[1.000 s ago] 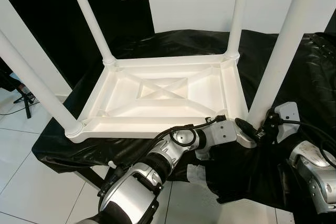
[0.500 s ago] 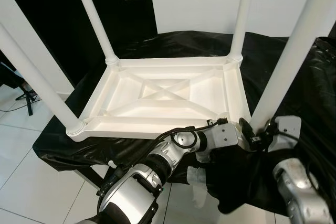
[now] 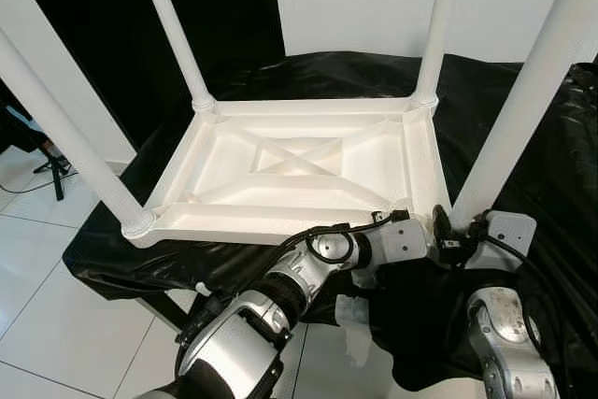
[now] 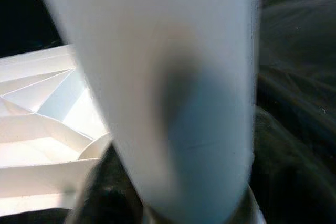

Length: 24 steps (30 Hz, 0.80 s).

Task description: Building children table

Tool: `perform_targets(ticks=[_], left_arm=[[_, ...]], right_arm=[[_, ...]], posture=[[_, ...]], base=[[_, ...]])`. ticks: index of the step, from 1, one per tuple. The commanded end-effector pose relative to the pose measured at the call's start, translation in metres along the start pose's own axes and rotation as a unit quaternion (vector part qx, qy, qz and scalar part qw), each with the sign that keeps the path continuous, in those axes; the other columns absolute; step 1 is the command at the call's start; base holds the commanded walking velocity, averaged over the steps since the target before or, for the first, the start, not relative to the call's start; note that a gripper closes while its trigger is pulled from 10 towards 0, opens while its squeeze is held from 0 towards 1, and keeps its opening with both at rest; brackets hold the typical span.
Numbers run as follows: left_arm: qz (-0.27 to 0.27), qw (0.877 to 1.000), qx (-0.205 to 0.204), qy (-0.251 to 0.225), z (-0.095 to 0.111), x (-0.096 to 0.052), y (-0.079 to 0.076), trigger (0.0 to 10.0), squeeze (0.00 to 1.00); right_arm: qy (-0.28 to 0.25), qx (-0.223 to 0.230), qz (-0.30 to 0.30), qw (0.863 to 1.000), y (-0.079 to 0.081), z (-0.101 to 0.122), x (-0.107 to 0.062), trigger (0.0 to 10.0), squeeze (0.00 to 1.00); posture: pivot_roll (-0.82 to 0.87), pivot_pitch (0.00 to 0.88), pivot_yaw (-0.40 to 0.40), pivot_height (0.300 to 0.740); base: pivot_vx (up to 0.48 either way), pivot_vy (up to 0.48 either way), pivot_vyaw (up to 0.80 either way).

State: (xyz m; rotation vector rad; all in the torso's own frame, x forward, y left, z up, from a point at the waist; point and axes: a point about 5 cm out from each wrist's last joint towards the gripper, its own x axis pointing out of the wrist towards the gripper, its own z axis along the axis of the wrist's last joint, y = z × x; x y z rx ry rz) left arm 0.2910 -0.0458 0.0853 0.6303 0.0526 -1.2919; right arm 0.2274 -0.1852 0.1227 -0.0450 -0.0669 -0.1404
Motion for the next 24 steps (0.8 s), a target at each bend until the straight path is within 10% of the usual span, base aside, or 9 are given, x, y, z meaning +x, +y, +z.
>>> perform_targets(ticks=[1,4,5,6,16,17,24], left_arm=[[0.011,0.992,-0.068,0.101,-0.042,0.001,-0.032,10.0,0.00],[0.010,0.992,-0.068,0.102,-0.042,0.001,-0.032,10.0,0.00],[0.009,0.992,-0.068,0.101,-0.042,0.001,-0.033,10.0,0.00],[0.009,0.992,-0.068,0.101,-0.042,0.001,-0.033,10.0,0.00],[0.007,0.993,-0.066,0.099,-0.040,0.002,-0.033,10.0,0.00],[0.008,0.993,-0.066,0.099,-0.040,0.002,-0.033,10.0,0.00],[0.011,0.993,-0.068,0.100,-0.041,0.001,-0.031,10.0,0.00]], right_arm=[[0.006,0.002,-0.022,1.000,-0.010,-0.003,-0.002,10.0,1.00],[0.007,0.000,0.033,0.999,-0.009,-0.002,0.004,10.0,1.00],[0.006,-0.002,0.057,0.998,-0.010,-0.001,0.007,10.0,0.77],[0.003,-0.005,0.082,0.997,-0.012,0.001,0.009,10.0,0.00],[-0.007,0.018,0.185,0.983,-0.031,0.021,0.033,9.8,0.00],[0.007,0.005,0.206,0.979,-0.032,0.017,0.034,0.0,0.00],[0.047,-0.019,0.256,0.965,-0.031,0.007,0.032,0.0,0.00]], posture=[[0.02,0.000,0.090,0.740],[0.02,0.000,0.091,0.740],[0.01,0.000,0.090,0.740],[0.01,0.000,0.091,0.740],[0.01,0.000,0.092,0.740],[0.01,0.000,0.089,0.740],[0.02,0.000,0.084,0.740]], base=[[0.000,0.000,0.00],[0.000,0.000,0.00],[0.000,0.000,0.00],[0.000,0.000,0.00],[0.000,0.000,0.00],[0.000,0.000,0.00],[0.000,0.000,0.00]])
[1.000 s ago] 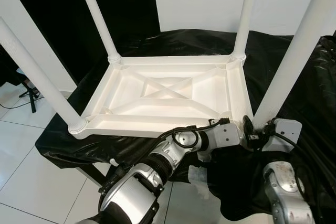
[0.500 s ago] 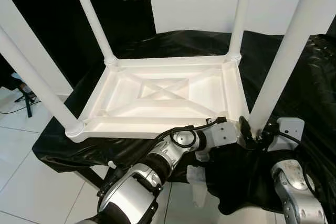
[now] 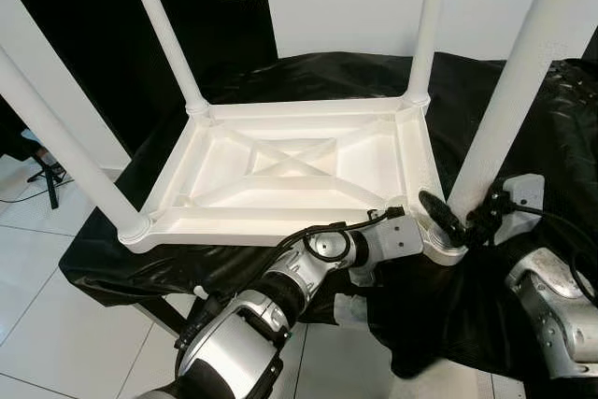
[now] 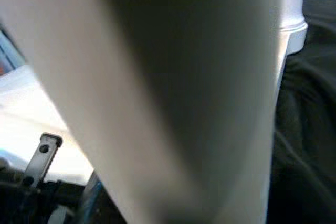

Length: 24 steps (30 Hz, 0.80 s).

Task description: Building children table

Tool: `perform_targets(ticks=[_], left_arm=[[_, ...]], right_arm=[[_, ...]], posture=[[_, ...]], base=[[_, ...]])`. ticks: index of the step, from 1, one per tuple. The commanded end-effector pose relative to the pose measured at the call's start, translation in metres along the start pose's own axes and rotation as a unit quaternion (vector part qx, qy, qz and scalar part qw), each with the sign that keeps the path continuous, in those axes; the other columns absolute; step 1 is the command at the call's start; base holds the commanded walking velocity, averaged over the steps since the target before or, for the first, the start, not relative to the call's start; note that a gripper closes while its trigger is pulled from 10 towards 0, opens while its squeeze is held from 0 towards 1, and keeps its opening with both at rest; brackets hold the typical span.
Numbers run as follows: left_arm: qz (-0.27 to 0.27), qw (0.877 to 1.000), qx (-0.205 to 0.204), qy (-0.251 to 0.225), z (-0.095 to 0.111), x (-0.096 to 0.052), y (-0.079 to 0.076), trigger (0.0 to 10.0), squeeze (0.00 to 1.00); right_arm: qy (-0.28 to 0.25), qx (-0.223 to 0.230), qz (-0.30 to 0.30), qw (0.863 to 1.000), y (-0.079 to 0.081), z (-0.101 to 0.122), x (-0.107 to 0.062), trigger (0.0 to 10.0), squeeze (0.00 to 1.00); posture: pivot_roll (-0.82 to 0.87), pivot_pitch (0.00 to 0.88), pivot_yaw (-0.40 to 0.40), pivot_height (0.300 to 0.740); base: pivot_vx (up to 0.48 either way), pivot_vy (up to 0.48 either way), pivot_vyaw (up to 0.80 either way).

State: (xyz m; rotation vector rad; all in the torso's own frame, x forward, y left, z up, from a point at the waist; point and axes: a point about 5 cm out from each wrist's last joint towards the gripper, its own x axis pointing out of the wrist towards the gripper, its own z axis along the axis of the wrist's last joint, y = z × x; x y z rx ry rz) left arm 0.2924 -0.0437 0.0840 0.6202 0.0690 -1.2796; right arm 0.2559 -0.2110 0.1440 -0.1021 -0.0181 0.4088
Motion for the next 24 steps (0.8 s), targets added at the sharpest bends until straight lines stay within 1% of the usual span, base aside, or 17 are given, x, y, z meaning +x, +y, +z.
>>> perform_targets(ticks=[1,6,10,11,12,13,14,15,16,17,18,19,20,22,23,24], left_arm=[[0.009,0.993,-0.061,0.097,-0.040,0.002,-0.031,10.0,0.00],[0.009,0.993,-0.062,0.098,-0.041,0.001,-0.032,10.0,0.00],[0.008,0.993,-0.061,0.097,-0.041,0.001,-0.032,10.0,0.00],[0.008,0.993,-0.061,0.096,-0.040,0.002,-0.032,10.0,0.00],[0.007,0.994,-0.060,0.095,-0.039,0.002,-0.032,10.0,0.00],[0.007,0.994,-0.060,0.095,-0.039,0.003,-0.032,10.0,0.00],[0.007,0.994,-0.060,0.095,-0.039,0.003,-0.032,10.0,0.00],[0.007,0.994,-0.060,0.094,-0.038,0.003,-0.033,10.0,0.00],[0.007,0.994,-0.060,0.094,-0.038,0.003,-0.033,10.0,0.00],[0.006,0.994,-0.061,0.094,-0.038,0.003,-0.033,10.0,0.00],[0.006,0.994,-0.061,0.094,-0.038,0.003,-0.033,10.0,0.00],[0.005,0.994,-0.061,0.094,-0.038,0.003,-0.034,10.0,0.00],[0.005,0.994,-0.061,0.094,-0.038,0.003,-0.034,10.0,0.00],[0.003,0.994,-0.061,0.095,-0.039,0.003,-0.034,10.0,0.00],[0.003,0.994,-0.061,0.095,-0.039,0.003,-0.034,10.0,0.00],[0.003,0.994,-0.060,0.096,-0.040,0.002,-0.034,10.0,0.00]], right_arm=[[0.045,0.017,-0.001,0.999,-0.004,-0.016,-0.005,0.0,0.00],[0.048,0.025,-0.003,0.999,-0.005,-0.017,-0.005,0.0,0.00],[0.046,0.028,-0.018,0.998,-0.004,-0.016,-0.005,0.0,0.00],[0.038,0.025,-0.061,0.997,-0.003,-0.017,-0.006,0.0,0.00],[0.020,0.011,-0.130,0.991,-0.002,-0.017,-0.008,0.0,0.00],[0.007,0.003,-0.178,0.984,-0.001,-0.016,-0.010,0.0,0.00],[0.007,0.003,-0.178,0.984,-0.001,-0.016,-0.010,0.0,0.00],[-0.004,0.005,-0.219,0.976,0.003,-0.016,-0.014,0.0,0.00],[-0.004,0.005,-0.219,0.976,0.003,-0.016,-0.014,0.0,0.00],[-0.014,0.005,-0.243,0.970,0.010,-0.016,-0.016,0.0,0.00],[-0.014,0.005,-0.243,0.970,0.010,-0.016,-0.016,0.0,0.00],[-0.022,0.007,-0.256,0.966,0.018,-0.016,-0.017,0.0,0.00],[-0.022,0.007,-0.256,0.966,0.018,-0.016,-0.017,0.0,0.00],[-0.032,0.006,-0.280,0.959,0.024,-0.014,-0.018,0.0,0.00],[-0.032,0.006,-0.280,0.959,0.024,-0.014,-0.018,0.0,0.00],[-0.034,0.005,-0.293,0.955,0.024,-0.014,-0.017,0.0,0.00]], posture=[[0.02,0.000,0.083,0.740],[0.02,0.000,0.086,0.740],[0.01,0.000,0.089,0.740],[0.01,0.000,0.089,0.740],[0.01,0.000,0.088,0.740],[0.01,0.000,0.088,0.740],[0.01,0.000,0.088,0.740],[0.02,0.000,0.089,0.740],[0.02,0.000,0.089,0.740],[0.02,0.000,0.090,0.740],[0.02,0.000,0.090,0.740],[0.02,0.000,0.093,0.740],[0.02,0.000,0.093,0.740],[0.02,0.000,0.095,0.740],[0.02,0.000,0.095,0.740],[0.02,0.000,0.096,0.740]], base=[[0.000,0.000,0.00],[0.000,0.000,0.00],[0.000,0.000,0.00],[0.000,0.000,0.00],[0.000,0.000,0.00],[0.000,0.000,0.00],[0.000,0.000,0.00],[0.000,0.000,0.00],[0.000,0.000,0.00],[0.000,0.000,0.00],[0.000,0.000,0.00],[0.000,0.000,0.00],[0.000,0.000,0.00],[0.000,0.000,0.00],[0.000,0.000,0.00],[0.000,0.000,0.00]])
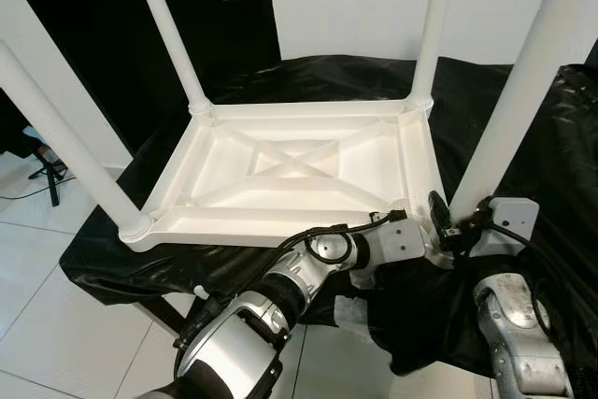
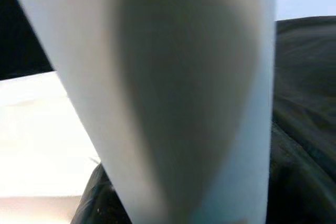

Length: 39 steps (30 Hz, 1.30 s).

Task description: Building children table

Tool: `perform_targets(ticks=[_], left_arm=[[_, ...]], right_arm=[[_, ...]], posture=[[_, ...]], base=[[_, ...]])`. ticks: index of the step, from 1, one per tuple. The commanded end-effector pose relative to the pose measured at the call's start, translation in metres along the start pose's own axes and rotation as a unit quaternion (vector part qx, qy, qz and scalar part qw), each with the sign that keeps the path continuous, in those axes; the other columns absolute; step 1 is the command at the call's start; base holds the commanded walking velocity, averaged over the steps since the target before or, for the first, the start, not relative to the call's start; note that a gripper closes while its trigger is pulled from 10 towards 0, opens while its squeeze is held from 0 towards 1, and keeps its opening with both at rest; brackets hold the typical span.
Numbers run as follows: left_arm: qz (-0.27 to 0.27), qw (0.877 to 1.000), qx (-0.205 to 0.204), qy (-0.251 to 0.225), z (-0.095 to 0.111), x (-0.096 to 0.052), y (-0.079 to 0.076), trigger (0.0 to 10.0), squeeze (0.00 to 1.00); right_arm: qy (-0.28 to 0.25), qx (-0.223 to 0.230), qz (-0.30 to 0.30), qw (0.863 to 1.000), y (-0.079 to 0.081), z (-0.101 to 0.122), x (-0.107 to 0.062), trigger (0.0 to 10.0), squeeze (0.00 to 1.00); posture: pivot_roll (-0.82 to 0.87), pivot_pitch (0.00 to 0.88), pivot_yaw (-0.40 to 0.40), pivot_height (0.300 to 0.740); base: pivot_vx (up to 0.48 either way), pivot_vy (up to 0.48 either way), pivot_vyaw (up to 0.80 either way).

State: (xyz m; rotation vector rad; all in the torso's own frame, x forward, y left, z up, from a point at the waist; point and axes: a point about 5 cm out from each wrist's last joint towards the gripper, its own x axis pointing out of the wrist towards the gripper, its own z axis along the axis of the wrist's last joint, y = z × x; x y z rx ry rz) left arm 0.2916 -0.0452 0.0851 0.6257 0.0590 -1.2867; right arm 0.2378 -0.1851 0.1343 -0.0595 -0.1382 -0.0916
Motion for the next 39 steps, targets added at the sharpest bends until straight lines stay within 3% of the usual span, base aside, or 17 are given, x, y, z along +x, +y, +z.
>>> perform_targets(ticks=[1,5,6,8,10,11,12,15,16,21,23,25,30,31,33,34,39], left_arm=[[0.005,0.993,-0.065,0.099,-0.041,0.001,-0.033,10.0,0.00],[0.005,0.993,-0.064,0.100,-0.041,0.001,-0.033,10.0,0.00],[0.005,0.993,-0.064,0.100,-0.041,0.001,-0.033,10.0,0.00],[0.005,0.993,-0.063,0.100,-0.041,0.001,-0.033,10.0,0.00],[0.004,0.993,-0.063,0.100,-0.041,0.002,-0.033,10.0,0.00],[0.004,0.993,-0.063,0.099,-0.041,0.002,-0.033,10.0,0.00],[0.004,0.993,-0.064,0.099,-0.041,0.002,-0.033,10.0,0.00],[0.004,0.993,-0.064,0.099,-0.041,0.002,-0.033,10.0,0.00],[0.004,0.993,-0.064,0.099,-0.041,0.002,-0.033,10.0,0.00],[0.003,0.993,-0.064,0.099,-0.041,0.002,-0.035,10.0,0.00],[0.003,0.993,-0.064,0.098,-0.040,0.003,-0.035,10.0,0.00],[0.003,0.993,-0.064,0.098,-0.040,0.003,-0.035,10.0,0.00],[0.006,0.993,-0.064,0.099,-0.040,0.003,-0.034,10.0,0.00],[0.006,0.993,-0.064,0.099,-0.041,0.002,-0.033,10.0,0.00],[0.006,0.993,-0.064,0.099,-0.041,0.002,-0.033,10.0,0.00],[0.006,0.993,-0.064,0.100,-0.041,0.002,-0.033,10.0,0.00],[0.005,0.993,-0.062,0.100,-0.041,0.002,-0.033,10.0,0.00]], right_arm=[[0.013,-0.009,-0.058,0.998,-0.013,-0.006,-0.006,0.0,0.00],[0.012,-0.006,-0.057,0.998,-0.008,-0.007,-0.005,0.0,0.00],[0.014,-0.004,-0.049,0.999,-0.006,-0.007,-0.004,9.5,0.00],[0.019,-0.006,-0.036,0.999,-0.004,-0.009,-0.004,10.0,0.00],[0.021,-0.005,-0.029,0.999,-0.002,-0.009,-0.004,10.0,0.00],[0.022,-0.001,-0.007,1.000,-0.001,-0.009,-0.004,10.0,1.00],[0.009,0.000,0.031,0.999,0.000,-0.004,-0.002,10.0,1.00],[-0.002,-0.001,0.056,0.998,0.002,0.000,0.000,10.0,1.00],[-0.005,-0.007,0.092,0.996,0.003,0.003,0.002,10.0,0.00],[0.015,-0.014,0.150,0.988,0.002,0.001,0.005,10.0,0.00],[0.045,-0.016,0.202,0.978,-0.003,-0.004,0.005,10.0,0.00],[0.045,-0.016,0.202,0.978,-0.003,-0.004,0.005,10.0,0.00],[0.080,-0.020,0.264,0.961,-0.019,-0.005,0.006,10.0,0.00],[0.078,-0.023,0.269,0.960,-0.021,-0.004,0.007,1.5,0.00],[0.078,-0.023,0.269,0.960,-0.021,-0.004,0.007,1.5,0.00],[0.072,-0.027,0.274,0.959,-0.025,-0.002,0.008,0.0,0.00],[0.071,-0.026,0.284,0.956,-0.028,0.001,0.010,0.0,0.00]], posture=[[0.02,0.000,0.096,0.740],[0.02,0.000,0.098,0.740],[0.01,0.000,0.098,0.740],[0.01,0.000,0.099,0.740],[0.01,0.000,0.099,0.740],[0.01,0.000,0.098,0.740],[0.01,0.000,0.097,0.740],[0.01,0.000,0.097,0.740],[0.01,0.000,0.097,0.740],[0.00,0.000,0.095,0.740],[0.00,0.000,0.093,0.740],[0.00,0.000,0.093,0.740],[0.01,0.000,0.093,0.740],[0.01,0.000,0.093,0.740],[0.01,0.000,0.093,0.740],[0.00,0.000,0.095,0.740],[0.00,0.000,0.098,0.740]], base=[[0.000,0.000,0.00],[0.000,0.000,0.00],[0.000,0.000,0.00],[0.000,0.000,0.00],[0.000,0.000,0.00],[0.000,0.000,0.00],[0.000,0.000,0.00],[0.000,0.000,0.00],[0.000,0.000,0.00],[0.000,0.000,0.00],[0.000,0.000,0.00],[0.000,0.000,0.00],[0.000,0.000,0.00],[0.000,0.000,0.00],[0.000,0.000,0.00],[0.000,0.000,0.00],[0.000,0.000,0.00]])
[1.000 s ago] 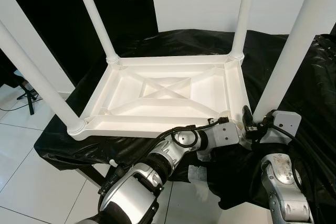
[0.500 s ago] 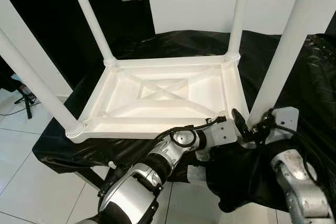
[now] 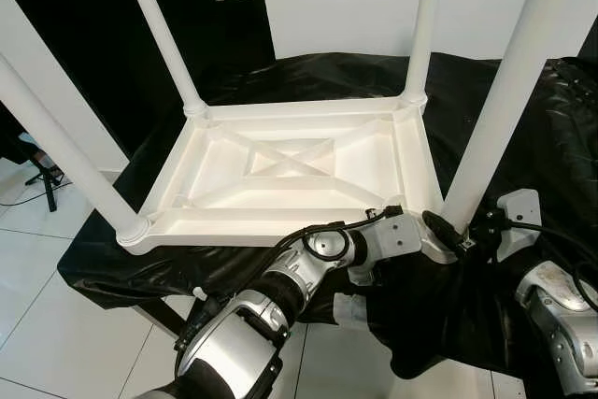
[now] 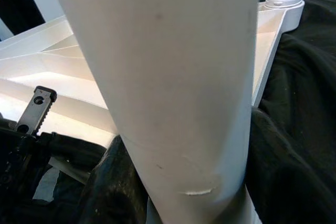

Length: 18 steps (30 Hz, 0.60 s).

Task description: Building children table

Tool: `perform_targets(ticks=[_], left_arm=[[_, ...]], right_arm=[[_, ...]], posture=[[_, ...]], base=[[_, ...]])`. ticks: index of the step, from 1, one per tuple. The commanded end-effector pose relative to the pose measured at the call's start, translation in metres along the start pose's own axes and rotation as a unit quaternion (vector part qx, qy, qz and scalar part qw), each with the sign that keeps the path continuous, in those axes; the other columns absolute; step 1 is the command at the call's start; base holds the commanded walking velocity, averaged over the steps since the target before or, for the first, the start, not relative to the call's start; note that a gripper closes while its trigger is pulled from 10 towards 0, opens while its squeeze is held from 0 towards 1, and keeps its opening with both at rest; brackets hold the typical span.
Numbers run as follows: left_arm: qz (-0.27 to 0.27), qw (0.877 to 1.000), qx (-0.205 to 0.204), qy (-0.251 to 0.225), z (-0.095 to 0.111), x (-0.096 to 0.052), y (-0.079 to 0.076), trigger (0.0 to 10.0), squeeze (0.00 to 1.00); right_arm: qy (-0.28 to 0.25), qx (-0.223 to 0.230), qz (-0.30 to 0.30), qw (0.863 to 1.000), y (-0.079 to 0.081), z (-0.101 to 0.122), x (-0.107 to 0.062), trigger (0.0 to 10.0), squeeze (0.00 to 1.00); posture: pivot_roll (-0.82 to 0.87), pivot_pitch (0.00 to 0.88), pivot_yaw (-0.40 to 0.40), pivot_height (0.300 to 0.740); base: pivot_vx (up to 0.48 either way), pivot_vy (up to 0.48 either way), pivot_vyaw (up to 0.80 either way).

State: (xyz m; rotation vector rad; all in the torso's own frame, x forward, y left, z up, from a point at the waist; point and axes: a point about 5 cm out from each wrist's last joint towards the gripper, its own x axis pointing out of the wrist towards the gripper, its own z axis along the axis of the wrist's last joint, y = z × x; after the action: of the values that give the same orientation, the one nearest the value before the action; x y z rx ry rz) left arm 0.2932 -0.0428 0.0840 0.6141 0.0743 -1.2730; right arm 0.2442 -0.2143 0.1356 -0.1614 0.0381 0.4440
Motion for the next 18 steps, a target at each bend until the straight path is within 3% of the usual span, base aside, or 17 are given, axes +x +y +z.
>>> perform_targets(ticks=[1,7,8,9,12,15,18], left_arm=[[0.001,0.994,-0.052,0.097,-0.039,0.003,-0.034,10.0,0.00],[0.000,0.994,-0.050,0.096,-0.039,0.003,-0.033,10.0,0.00],[0.000,0.994,-0.049,0.096,-0.039,0.003,-0.033,10.0,0.00],[0.000,0.994,-0.049,0.096,-0.039,0.003,-0.033,10.0,0.00],[0.002,0.994,-0.050,0.096,-0.039,0.003,-0.032,10.0,0.00],[0.002,0.994,-0.050,0.096,-0.039,0.002,-0.031,10.0,0.00],[0.001,0.994,-0.050,0.098,-0.040,0.002,-0.032,10.0,0.00]], right_arm=[[-0.007,0.007,0.016,1.000,0.000,0.002,0.001,0.0,0.00],[-0.010,0.018,-0.010,1.000,0.008,-0.002,0.001,0.0,0.00],[-0.031,0.006,-0.090,0.995,0.005,-0.002,0.000,0.0,0.00],[-0.031,0.006,-0.090,0.995,0.005,-0.002,0.000,0.0,0.00],[-0.060,0.000,-0.224,0.973,0.011,-0.004,-0.012,0.0,0.00],[-0.058,0.010,-0.238,0.969,0.016,-0.006,-0.016,0.0,0.00],[-0.060,0.017,-0.287,0.956,0.021,-0.007,-0.021,0.0,0.00]], posture=[[0.00,0.000,0.098,0.740],[0.00,0.000,0.101,0.740],[0.00,0.000,0.099,0.740],[0.00,0.000,0.099,0.740],[0.01,0.000,0.097,0.740],[0.01,0.000,0.096,0.740],[0.01,0.000,0.101,0.740]], base=[[0.000,0.000,0.00],[0.000,0.000,0.00],[0.000,0.000,0.00],[0.000,0.000,0.00],[0.000,0.000,0.00],[0.000,0.000,0.00],[0.000,0.000,0.00]])
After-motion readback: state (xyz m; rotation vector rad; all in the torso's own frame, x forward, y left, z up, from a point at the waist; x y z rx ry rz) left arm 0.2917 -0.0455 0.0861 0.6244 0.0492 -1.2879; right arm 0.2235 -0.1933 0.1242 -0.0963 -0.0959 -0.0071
